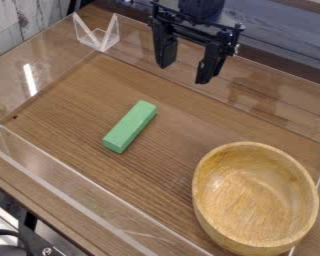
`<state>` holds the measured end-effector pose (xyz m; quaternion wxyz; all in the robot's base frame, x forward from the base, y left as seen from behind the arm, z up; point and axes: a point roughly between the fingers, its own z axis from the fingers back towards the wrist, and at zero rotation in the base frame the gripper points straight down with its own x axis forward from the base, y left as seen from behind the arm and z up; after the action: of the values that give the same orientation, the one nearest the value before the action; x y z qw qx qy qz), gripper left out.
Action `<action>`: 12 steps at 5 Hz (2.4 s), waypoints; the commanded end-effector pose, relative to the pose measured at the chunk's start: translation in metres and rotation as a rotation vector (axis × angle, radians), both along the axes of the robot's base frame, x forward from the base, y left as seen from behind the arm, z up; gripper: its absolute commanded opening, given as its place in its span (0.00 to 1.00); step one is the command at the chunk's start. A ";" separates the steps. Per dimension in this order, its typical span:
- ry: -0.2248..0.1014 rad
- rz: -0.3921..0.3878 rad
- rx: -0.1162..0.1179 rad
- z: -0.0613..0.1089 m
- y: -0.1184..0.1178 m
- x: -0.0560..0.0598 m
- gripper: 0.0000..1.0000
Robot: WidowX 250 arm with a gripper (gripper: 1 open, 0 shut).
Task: Put the green block in the brown bowl
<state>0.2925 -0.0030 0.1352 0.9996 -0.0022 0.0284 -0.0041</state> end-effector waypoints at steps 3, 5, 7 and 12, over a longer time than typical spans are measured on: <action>-0.023 -0.062 0.018 -0.061 0.044 -0.034 1.00; -0.118 -0.166 0.034 -0.061 0.054 -0.043 1.00; -0.182 -0.198 0.042 -0.063 0.061 -0.027 1.00; -0.212 -0.098 0.036 -0.089 0.079 -0.001 1.00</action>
<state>0.2819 0.0717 0.0335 0.9970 0.0102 -0.0523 -0.0557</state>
